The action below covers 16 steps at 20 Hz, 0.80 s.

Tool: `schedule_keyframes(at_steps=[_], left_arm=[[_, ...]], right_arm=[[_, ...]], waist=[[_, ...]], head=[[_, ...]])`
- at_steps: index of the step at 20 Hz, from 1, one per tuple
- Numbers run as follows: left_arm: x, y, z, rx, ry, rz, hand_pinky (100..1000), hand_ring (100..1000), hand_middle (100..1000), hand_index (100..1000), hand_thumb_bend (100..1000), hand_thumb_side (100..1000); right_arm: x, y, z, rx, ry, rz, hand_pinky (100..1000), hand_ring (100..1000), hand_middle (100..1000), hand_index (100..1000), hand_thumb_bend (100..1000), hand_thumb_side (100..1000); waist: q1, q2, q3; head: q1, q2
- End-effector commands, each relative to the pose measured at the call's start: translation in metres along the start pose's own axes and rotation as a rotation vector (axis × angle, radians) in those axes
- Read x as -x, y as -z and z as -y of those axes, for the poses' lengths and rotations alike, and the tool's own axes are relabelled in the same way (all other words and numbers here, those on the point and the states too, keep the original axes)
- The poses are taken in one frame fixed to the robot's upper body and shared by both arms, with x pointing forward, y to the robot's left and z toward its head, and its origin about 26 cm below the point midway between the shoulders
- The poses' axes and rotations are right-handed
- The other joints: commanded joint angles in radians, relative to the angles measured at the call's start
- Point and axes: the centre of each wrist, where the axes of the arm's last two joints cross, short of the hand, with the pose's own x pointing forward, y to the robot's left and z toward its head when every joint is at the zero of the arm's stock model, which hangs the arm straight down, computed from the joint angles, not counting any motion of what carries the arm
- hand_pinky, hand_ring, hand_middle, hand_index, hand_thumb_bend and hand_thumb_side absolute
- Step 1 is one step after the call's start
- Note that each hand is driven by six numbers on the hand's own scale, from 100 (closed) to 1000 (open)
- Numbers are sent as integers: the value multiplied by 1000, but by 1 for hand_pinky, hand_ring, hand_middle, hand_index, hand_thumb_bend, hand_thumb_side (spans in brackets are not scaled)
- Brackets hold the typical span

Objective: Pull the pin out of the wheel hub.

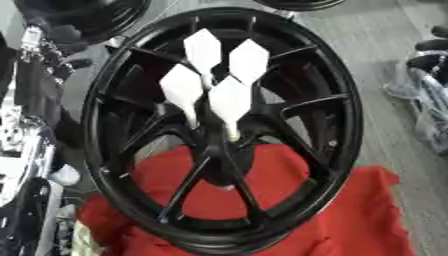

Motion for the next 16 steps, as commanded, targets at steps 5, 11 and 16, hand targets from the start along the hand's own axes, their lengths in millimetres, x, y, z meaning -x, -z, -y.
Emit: schedule_keyframes(at_steps=[5, 11, 16], left_arm=[[-20, 4, -6, 5, 22, 62, 697, 747, 690, 708, 101, 786], [-21, 1, -11, 4, 36, 58, 696, 748, 691, 708, 103, 787], [-22, 0, -13, 4, 44, 56, 696, 748, 691, 708, 102, 786]], right_arm=[[-43, 12, 11, -83, -86, 126, 939, 713, 711, 857, 100, 592], [-95, 30, 7, -300, -214, 290, 924, 716, 710, 862, 100, 546], [-142, 49, -10, -543, -353, 424, 924, 733, 718, 860, 100, 499]], waist=[[-9, -17, -15], [-22, -18, -27], [-32, -23, -28]], head=[[-1, -8], [4, 6], [2, 13]])
